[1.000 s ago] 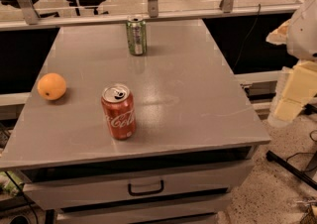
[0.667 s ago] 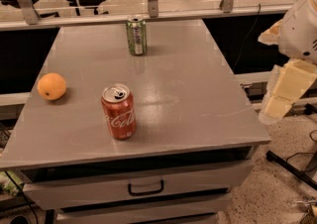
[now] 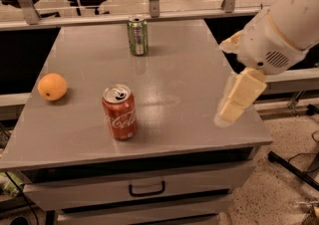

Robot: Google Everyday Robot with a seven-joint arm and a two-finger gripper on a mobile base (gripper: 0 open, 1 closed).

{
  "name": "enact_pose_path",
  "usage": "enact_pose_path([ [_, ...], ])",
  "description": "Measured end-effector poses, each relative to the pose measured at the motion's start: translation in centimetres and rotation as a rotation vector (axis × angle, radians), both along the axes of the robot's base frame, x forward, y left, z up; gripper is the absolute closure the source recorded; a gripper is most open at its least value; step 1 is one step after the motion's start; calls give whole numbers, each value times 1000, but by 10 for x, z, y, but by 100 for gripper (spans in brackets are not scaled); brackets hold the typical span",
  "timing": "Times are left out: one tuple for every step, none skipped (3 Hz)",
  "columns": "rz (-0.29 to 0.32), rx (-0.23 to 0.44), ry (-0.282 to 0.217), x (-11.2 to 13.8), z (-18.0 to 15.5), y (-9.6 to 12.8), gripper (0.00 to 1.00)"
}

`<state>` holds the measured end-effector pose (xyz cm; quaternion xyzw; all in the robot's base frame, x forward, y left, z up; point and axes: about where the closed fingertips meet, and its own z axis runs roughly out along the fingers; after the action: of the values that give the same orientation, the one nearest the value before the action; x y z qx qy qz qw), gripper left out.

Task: Knock coke can over

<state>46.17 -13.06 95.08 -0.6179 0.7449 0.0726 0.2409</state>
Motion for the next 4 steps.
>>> enact_pose_path([
  [44, 99, -8, 4, -14, 44, 0],
  [65, 171, -27, 12, -32, 91, 0],
  [71, 220, -45, 23, -51, 132, 0],
  [80, 266, -36, 31, -64, 163, 0],
])
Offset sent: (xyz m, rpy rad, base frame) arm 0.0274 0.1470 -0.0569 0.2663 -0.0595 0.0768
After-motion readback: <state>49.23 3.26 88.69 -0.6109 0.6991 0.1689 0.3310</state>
